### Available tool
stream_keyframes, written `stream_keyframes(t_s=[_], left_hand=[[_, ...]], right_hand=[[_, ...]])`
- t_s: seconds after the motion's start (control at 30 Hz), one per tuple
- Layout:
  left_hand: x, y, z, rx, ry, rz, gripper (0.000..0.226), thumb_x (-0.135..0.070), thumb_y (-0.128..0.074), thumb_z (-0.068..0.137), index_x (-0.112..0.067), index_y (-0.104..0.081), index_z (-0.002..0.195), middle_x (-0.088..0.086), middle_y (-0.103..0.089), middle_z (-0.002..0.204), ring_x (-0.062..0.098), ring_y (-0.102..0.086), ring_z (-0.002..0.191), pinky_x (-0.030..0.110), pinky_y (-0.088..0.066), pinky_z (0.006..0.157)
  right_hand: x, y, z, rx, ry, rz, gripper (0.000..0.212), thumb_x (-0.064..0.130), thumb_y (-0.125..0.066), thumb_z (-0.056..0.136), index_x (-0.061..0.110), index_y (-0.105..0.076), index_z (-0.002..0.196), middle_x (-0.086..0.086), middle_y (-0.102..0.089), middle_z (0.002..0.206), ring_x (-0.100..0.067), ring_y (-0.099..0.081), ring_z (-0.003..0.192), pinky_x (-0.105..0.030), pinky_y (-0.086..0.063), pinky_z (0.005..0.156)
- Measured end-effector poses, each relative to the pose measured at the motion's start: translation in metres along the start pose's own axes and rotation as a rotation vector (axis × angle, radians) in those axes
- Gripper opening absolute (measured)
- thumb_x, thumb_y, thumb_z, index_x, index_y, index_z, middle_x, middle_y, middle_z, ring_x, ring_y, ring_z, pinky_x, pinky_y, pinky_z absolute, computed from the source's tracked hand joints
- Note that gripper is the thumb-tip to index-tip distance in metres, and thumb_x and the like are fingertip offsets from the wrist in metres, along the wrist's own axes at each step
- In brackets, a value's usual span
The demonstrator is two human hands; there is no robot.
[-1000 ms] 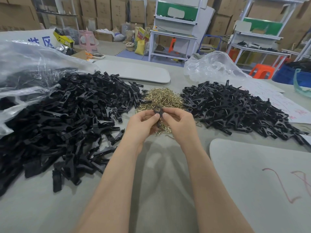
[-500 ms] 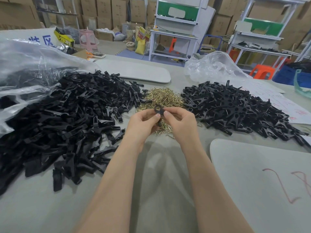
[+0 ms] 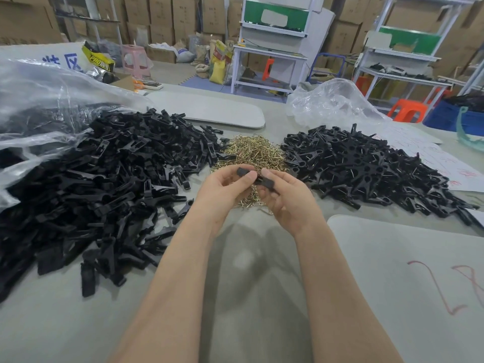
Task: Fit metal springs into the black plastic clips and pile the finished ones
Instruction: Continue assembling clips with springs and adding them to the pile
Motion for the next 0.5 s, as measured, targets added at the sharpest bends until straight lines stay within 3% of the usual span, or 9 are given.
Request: stream_keyframes(t_s=[0.03, 0.13, 0.2, 0.27, 0.4, 0.5], left_hand=[[-0.001, 0.004, 0.0, -0.046, -0.001, -0.064, 0.009, -0.005, -0.063, 0.087, -0.01, -0.066, 0.092, 0.007, -0.06, 0.088, 0.009, -0.062, 0.078, 0.014, -0.053, 0.071], [0.001, 0.022, 0.003, -0.191, 0.084, -0.488, 0.013, 0.0, -0.066, 0.079, 0.0, -0.063, 0.091, 0.008, -0.066, 0.086, 0.009, -0.068, 0.075, 0.015, -0.055, 0.069], [0.004, 0.031, 0.004, -0.263, 0.148, -0.718, 0.009, 0.003, -0.065, 0.081, 0.002, -0.064, 0.089, 0.012, -0.066, 0.089, 0.014, -0.069, 0.083, 0.018, -0.057, 0.07], [0.006, 0.032, 0.002, -0.293, 0.183, -0.788, 0.002, 0.005, -0.061, 0.085, 0.004, -0.062, 0.087, 0.013, -0.063, 0.091, 0.018, -0.066, 0.089, 0.02, -0.057, 0.073], [0.006, 0.026, 0.0, -0.286, 0.209, -0.84, 0.002, 0.003, -0.06, 0.087, 0.004, -0.061, 0.088, 0.014, -0.06, 0.093, 0.019, -0.064, 0.087, 0.025, -0.057, 0.075], [0.007, 0.027, 0.001, -0.275, 0.222, -0.756, 0.005, -0.008, -0.058, 0.091, -0.004, -0.062, 0.089, 0.005, -0.061, 0.085, 0.01, -0.057, 0.078, 0.022, -0.053, 0.08]], right_hand=[[0.002, 0.007, 0.001, -0.077, 0.048, -0.117, 0.003, 0.008, -0.063, 0.089, 0.007, -0.06, 0.091, -0.003, -0.069, 0.07, -0.008, -0.064, 0.06, -0.02, -0.056, 0.063], [0.012, 0.021, 0.001, -0.277, 0.265, -0.888, 0.019, 0.022, -0.062, 0.09, 0.013, -0.063, 0.108, -0.003, -0.068, 0.099, -0.01, -0.062, 0.086, -0.032, -0.052, 0.088], [0.001, 0.02, 0.005, -0.232, 0.21, -1.281, 0.038, 0.033, -0.062, 0.089, 0.02, -0.057, 0.125, -0.004, -0.058, 0.124, -0.017, -0.054, 0.111, -0.037, -0.043, 0.101], [-0.016, 0.013, 0.009, -0.161, 0.143, -1.515, 0.051, 0.042, -0.062, 0.087, 0.026, -0.05, 0.134, -0.005, -0.047, 0.137, -0.025, -0.043, 0.125, -0.042, -0.034, 0.108], [-0.032, -0.016, 0.009, -0.018, 0.389, -1.458, 0.036, 0.028, -0.059, 0.091, 0.017, -0.057, 0.126, -0.004, -0.055, 0.125, -0.023, -0.045, 0.12, -0.035, -0.032, 0.104], [-0.029, -0.017, 0.01, -0.026, 0.458, -1.339, 0.019, 0.02, -0.061, 0.09, 0.013, -0.064, 0.108, -0.003, -0.062, 0.107, -0.02, -0.053, 0.105, -0.03, -0.037, 0.094]])
Point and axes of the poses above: each hand's wrist, its own z-axis towards the middle knuckle, its own y-axis out of the back of the hand, x = y × z, the point moved 6 cm from there along z, towards the middle knuckle
